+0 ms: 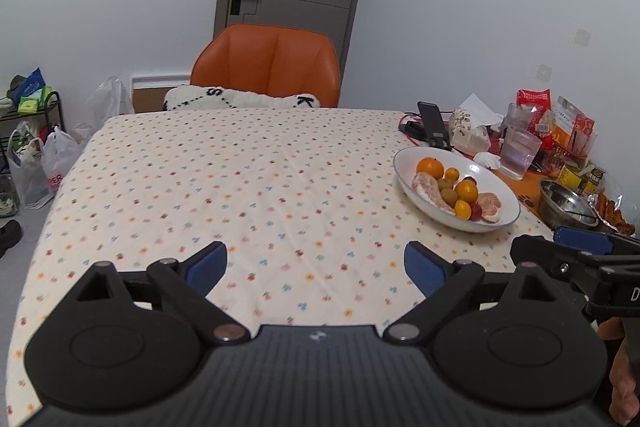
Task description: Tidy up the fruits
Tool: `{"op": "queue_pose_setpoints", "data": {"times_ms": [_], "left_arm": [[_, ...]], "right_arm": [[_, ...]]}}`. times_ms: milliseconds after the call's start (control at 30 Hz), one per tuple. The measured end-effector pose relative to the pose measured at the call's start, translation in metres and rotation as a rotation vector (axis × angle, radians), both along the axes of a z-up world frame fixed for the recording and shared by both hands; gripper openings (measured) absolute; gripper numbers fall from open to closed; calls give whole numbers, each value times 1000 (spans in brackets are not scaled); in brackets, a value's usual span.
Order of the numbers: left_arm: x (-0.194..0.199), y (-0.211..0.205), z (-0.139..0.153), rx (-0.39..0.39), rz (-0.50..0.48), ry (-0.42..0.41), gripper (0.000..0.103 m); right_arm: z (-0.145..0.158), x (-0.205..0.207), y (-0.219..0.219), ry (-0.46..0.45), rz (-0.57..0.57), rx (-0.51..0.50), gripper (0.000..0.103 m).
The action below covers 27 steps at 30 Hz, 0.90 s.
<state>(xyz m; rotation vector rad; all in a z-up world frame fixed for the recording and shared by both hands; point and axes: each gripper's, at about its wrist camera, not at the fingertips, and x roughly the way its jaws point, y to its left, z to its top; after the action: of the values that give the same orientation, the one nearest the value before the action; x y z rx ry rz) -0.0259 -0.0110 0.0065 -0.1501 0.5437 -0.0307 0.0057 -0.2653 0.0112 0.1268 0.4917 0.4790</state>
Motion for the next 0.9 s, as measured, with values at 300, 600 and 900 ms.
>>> {"op": "queue_pose_setpoints", "data": {"times_ms": [300, 600, 900], "left_arm": [[-15, 6, -1, 4, 19, -7, 96], [-19, 4, 1, 3, 19, -15, 96], [-18, 4, 2, 3, 19, -18, 96]], "right_arm": [[2, -12, 7, -17, 28, 3, 103], [6, -15, 6, -33, 30, 0, 103], [6, -16, 7, -30, 33, -2, 103]]}}
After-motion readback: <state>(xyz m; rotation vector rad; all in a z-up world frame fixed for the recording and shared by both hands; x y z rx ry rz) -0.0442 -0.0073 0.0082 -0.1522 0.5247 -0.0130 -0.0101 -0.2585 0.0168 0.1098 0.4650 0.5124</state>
